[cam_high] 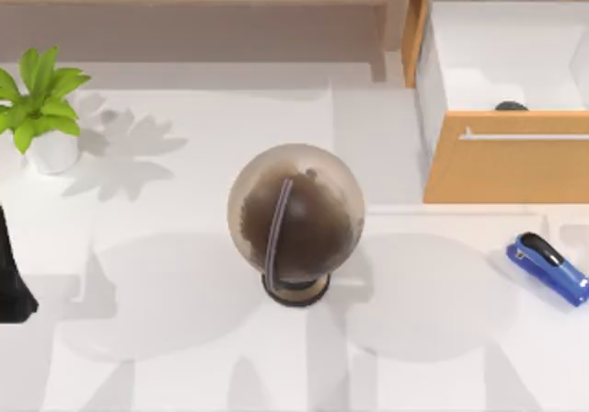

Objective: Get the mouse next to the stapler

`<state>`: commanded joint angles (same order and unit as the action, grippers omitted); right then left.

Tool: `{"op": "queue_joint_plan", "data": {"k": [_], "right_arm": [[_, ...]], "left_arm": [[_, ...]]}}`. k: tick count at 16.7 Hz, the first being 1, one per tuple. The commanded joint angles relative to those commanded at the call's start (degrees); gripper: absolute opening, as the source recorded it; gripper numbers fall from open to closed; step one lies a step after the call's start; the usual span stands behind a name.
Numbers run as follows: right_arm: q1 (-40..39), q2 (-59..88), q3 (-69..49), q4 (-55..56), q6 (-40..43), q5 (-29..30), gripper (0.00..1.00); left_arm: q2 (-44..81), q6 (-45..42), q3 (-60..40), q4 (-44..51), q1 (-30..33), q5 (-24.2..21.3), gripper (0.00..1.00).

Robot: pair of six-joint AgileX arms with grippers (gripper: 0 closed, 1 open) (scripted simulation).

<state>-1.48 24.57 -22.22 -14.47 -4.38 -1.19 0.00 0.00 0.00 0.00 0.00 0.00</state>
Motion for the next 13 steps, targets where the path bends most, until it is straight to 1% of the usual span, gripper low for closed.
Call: {"op": "queue_joint_plan", "data": {"k": [5,13], "right_arm": [[-1.5,25.9,-22.5,-13.5,-3.1,-0.2,1.0],[-4.8,72.9,-63.6,-35.5,-6.1,0.6,1.0]], "left_arm": [[0.0,0.0,0.0,0.0,0.0,0.0,1.0],[0.0,0.0,0.0,0.0,0.0,0.0,1.0]]}}
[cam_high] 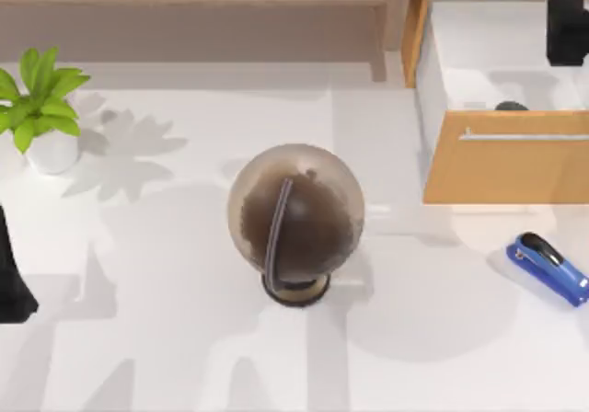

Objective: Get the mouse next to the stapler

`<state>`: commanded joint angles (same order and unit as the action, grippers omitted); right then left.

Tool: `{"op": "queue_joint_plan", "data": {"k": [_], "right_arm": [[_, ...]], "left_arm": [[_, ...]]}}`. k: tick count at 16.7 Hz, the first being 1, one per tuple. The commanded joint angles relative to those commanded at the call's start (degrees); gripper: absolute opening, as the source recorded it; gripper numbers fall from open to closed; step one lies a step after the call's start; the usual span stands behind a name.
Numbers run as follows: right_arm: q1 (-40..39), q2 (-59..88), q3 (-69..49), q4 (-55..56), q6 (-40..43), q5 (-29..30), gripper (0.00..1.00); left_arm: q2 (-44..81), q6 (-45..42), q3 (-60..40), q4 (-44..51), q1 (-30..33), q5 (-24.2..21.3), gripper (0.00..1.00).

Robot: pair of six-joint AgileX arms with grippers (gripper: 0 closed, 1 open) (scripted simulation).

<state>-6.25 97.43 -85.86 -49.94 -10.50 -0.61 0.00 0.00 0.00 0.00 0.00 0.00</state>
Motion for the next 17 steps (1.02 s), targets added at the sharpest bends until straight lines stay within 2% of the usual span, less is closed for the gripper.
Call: {"op": "queue_joint_plan", "data": {"k": [5,9,12,17], "right_arm": [[-1.4,24.6,-21.7,-11.0,-0.4,0.9,1.0],[-1.6,37.5,-33.1,-16.6,-0.2,1.6,1.0],[-1.5,41.4,-36.9,-18.2,-0.2,1.8,1.0],[-1.3,41.4,-36.8,-18.1,-0.2,1.8,1.0]], "left_arm": [[0.0,0.0,0.0,0.0,0.0,0.0,1.0],[0.0,0.0,0.0,0.0,0.0,0.0,1.0],[0.0,0.0,0.0,0.0,0.0,0.0,1.0],[0.0,0.0,0.0,0.0,0.0,0.0,1.0]]}}
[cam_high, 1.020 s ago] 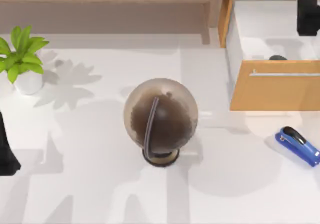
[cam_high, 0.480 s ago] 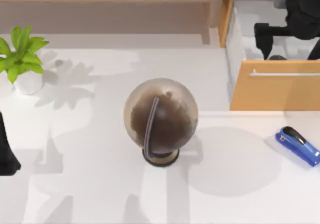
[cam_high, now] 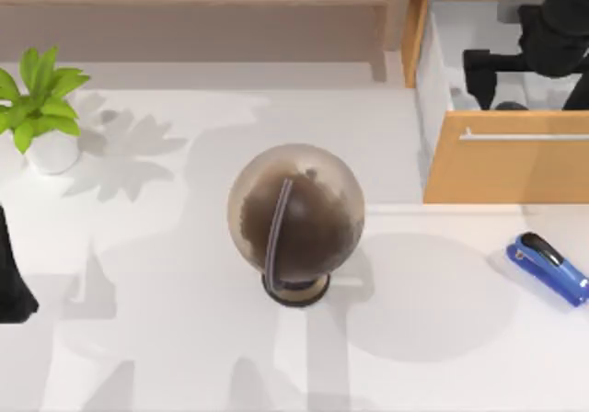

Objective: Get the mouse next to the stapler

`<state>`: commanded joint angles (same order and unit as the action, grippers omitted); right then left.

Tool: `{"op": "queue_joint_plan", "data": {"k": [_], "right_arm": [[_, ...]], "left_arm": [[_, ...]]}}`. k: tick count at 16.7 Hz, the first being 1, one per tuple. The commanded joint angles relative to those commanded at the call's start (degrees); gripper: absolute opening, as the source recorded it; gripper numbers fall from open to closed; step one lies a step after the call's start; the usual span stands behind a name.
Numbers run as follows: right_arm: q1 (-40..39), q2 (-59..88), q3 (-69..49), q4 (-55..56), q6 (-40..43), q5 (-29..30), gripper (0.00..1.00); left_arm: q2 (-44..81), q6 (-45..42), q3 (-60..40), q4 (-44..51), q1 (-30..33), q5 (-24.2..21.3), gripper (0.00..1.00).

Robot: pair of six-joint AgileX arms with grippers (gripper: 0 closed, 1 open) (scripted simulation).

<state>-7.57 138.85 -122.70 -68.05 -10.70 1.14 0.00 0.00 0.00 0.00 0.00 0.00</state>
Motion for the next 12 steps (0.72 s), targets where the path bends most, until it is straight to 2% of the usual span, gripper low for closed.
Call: {"op": "queue_joint_plan", "data": {"k": [12], "right_arm": [[-0.2,-0.7,3.2,2.6,0.0,0.0,1.0]], "left_arm": [[0.0,0.0,0.0,0.0,0.0,0.0,1.0]]}}
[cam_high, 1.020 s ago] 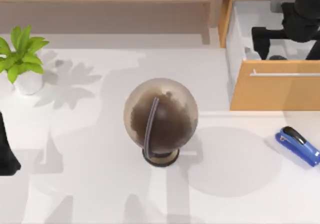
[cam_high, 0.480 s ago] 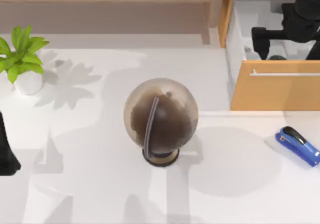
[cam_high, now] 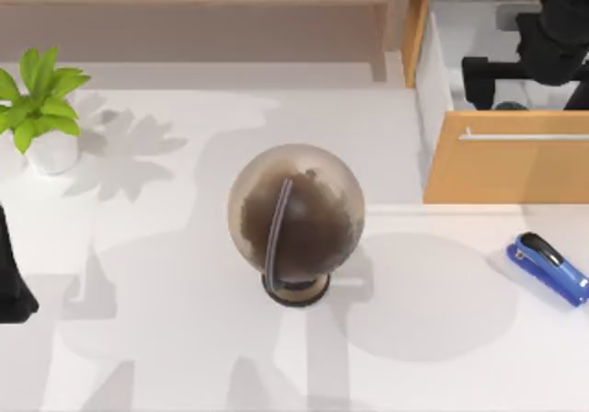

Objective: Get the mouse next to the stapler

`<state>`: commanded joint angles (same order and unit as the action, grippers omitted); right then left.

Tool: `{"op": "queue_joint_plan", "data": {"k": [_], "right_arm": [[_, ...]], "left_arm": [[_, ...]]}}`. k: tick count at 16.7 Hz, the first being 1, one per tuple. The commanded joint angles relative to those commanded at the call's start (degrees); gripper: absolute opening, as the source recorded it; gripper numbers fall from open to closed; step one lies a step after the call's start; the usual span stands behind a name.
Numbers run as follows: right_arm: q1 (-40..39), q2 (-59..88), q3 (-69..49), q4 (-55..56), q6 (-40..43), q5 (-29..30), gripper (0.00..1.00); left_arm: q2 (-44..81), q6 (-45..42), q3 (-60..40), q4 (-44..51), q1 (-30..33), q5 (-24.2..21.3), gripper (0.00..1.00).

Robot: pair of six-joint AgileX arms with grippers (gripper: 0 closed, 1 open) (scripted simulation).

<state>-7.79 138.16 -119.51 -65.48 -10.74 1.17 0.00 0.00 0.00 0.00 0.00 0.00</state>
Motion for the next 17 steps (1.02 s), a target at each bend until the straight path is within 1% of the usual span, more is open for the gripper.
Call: {"op": "queue_joint_plan", "data": {"k": [17], "right_arm": [[0.1,2.5,0.3,2.7,0.1,0.0,1.0]], "left_arm": [[0.0,0.0,0.0,0.0,0.0,0.0,1.0]]}}
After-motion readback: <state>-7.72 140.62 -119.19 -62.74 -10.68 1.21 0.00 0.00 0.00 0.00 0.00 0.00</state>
